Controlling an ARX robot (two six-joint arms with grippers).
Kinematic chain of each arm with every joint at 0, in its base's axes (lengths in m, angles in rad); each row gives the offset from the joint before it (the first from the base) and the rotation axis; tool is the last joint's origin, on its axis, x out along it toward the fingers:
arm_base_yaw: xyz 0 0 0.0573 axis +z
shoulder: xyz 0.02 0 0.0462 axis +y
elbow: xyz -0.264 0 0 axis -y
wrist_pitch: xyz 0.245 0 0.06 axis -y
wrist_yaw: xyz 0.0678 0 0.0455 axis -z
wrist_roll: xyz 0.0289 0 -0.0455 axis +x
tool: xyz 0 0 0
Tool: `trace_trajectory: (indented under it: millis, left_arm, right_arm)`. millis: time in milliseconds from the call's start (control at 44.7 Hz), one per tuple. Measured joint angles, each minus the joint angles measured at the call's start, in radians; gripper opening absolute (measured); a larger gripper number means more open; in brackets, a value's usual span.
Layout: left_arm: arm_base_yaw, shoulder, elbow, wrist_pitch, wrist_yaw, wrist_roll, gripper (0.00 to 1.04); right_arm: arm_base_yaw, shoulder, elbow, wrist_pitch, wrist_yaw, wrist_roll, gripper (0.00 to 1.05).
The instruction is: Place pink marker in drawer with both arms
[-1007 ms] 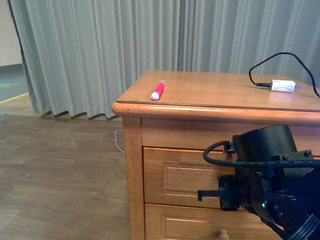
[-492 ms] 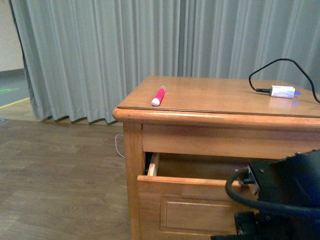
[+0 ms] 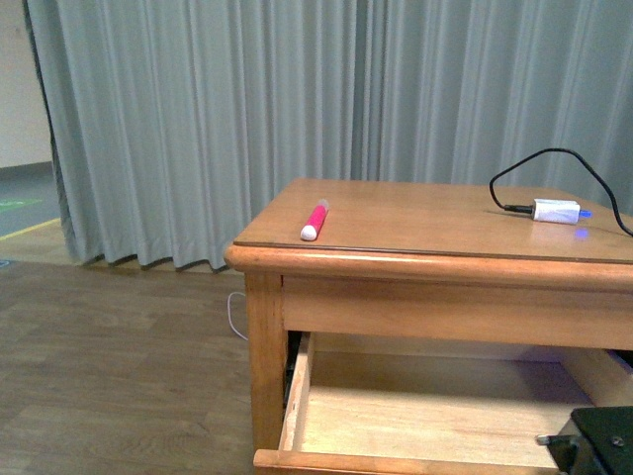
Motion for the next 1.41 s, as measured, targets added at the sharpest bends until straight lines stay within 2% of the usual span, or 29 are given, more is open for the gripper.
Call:
trace_trajectory:
  millis: [157, 291, 336, 627, 783, 895, 1343, 1388, 1410]
  left_arm:
    - [0.000, 0.000, 0.000, 0.000, 0.000, 0.000, 0.99]
    - [0.000, 0.000, 0.000, 0.000, 0.000, 0.000, 0.99]
    - [0.000, 0.000, 0.000, 0.000, 0.000, 0.000, 0.99]
    - [0.000, 0.000, 0.000, 0.000, 0.000, 0.000, 0.99]
    - [0.000, 0.000, 0.000, 0.000, 0.000, 0.000, 0.99]
    - [0.000, 0.000, 0.000, 0.000, 0.000, 0.000, 0.99]
    - [0.000, 0.000, 0.000, 0.000, 0.000, 0.000, 0.99]
    - [-0.019, 0.010, 0.002, -0.010, -0.061, -0.011, 0.99]
    - [-0.055, 0.035, 0.004, -0.012, -0.156, -0.027, 0.99]
  right_arm:
    - [-0.040, -0.100, 0.000, -0.079, 0.008, 0.000, 0.70]
    - [-0.054, -0.253, 0.000, -0.190, -0.044, 0.000, 0.89]
    - [-0.063, -0.358, 0.000, -0.272, -0.074, 0.000, 0.98]
    - [-0.132, -0.842, 0.011, -0.613, -0.156, -0.002, 0.96]
    - [-0.159, -1.032, 0.014, -0.743, -0.169, -0.001, 0.96]
    - [-0.136, -1.091, 0.006, -0.752, -0.105, 0.002, 0.96]
    - [-0.129, -1.095, 0.000, -0.751, -0.101, 0.003, 0.96]
    - [-0.129, -1.095, 0.000, -0.751, -0.101, 0.003, 0.96]
    - [-0.129, -1.095, 0.000, -0.751, -0.101, 0.003, 0.96]
